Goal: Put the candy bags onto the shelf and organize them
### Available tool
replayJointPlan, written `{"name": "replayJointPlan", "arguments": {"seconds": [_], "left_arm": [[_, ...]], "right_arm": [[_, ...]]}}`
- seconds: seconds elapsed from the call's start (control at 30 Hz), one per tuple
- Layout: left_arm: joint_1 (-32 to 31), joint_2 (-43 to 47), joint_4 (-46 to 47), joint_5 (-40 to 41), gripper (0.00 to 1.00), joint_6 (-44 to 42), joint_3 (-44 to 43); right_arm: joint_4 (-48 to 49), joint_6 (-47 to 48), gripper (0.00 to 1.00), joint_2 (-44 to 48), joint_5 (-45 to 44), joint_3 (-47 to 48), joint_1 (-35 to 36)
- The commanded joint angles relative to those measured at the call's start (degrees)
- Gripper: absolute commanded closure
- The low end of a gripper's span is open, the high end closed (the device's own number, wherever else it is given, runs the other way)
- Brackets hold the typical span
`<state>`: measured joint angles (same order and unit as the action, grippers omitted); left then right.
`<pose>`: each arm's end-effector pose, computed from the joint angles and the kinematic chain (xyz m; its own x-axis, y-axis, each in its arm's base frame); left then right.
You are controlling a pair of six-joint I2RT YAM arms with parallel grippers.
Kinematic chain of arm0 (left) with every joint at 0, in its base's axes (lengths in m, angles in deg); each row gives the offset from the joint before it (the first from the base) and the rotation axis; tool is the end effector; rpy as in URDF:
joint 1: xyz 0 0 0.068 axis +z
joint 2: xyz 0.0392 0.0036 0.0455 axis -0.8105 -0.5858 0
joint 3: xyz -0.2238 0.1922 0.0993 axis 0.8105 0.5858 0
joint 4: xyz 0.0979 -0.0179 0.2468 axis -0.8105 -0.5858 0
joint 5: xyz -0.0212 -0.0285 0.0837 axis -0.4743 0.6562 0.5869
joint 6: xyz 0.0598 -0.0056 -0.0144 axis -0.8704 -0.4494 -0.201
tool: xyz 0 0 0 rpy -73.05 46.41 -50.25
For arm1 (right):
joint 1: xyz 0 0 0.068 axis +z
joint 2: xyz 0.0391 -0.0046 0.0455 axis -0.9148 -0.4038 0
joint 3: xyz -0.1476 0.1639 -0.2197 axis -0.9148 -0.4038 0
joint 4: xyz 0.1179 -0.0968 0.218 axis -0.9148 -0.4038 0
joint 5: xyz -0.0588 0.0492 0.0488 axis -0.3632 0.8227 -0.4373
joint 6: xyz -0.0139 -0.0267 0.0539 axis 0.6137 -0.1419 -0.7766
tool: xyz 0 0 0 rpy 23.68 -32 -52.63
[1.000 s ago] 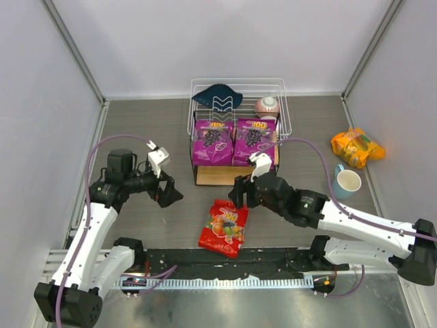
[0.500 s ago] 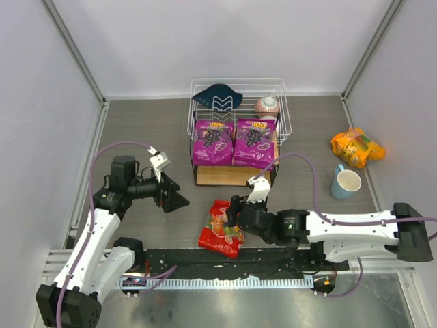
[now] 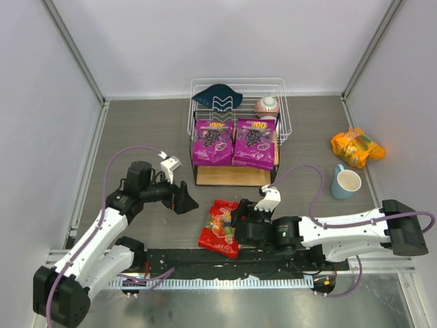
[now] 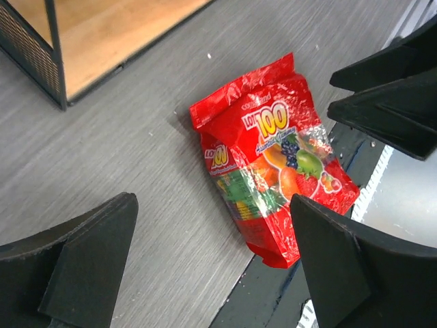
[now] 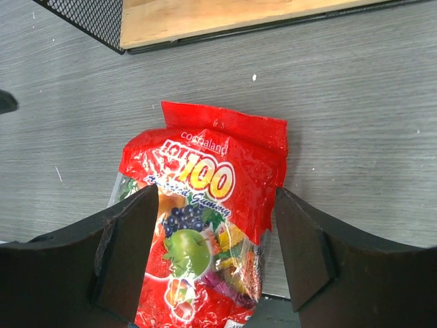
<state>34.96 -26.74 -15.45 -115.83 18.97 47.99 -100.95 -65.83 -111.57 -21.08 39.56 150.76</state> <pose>0.1357 -0.0790 0.2623 -0.6559 0.1143 -0.7461 0.6576 0.5718 -0.4905 0.0551 0.1939 0.2405 -0.5860 0.3161 -0.7461 -0.0317 0.9111 0.4109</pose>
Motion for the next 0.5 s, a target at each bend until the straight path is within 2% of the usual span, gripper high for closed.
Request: {"name": "replayJointPlan", "arguments": {"seconds": [0.0, 0.13, 0.3, 0.47], "left_arm": [[-4.44, -5.91, 3.19, 3.82, 0.0, 3.41, -1.41], [-10.08, -9.78, 3.28, 5.83, 0.0, 3.68, -2.37], [-13.24, -13.12, 4.07, 6.28, 0.0, 3.07, -2.46], [-15.18, -13.57, 4.42, 6.98, 0.0, 2.19, -2.38]], "right_arm": [[-2.64, -8.66, 0.26, -2.2, -5.68, 0.96, 2.08], [-5.28, -13.57, 0.26, -4.04, -6.57, 2.01, 3.84], [-6.34, -17.1, 0.26, -3.61, -6.31, 0.7, 4.81], [-2.74, -16.93, 0.28, -2.64, -4.11, -1.5, 5.25]]}}
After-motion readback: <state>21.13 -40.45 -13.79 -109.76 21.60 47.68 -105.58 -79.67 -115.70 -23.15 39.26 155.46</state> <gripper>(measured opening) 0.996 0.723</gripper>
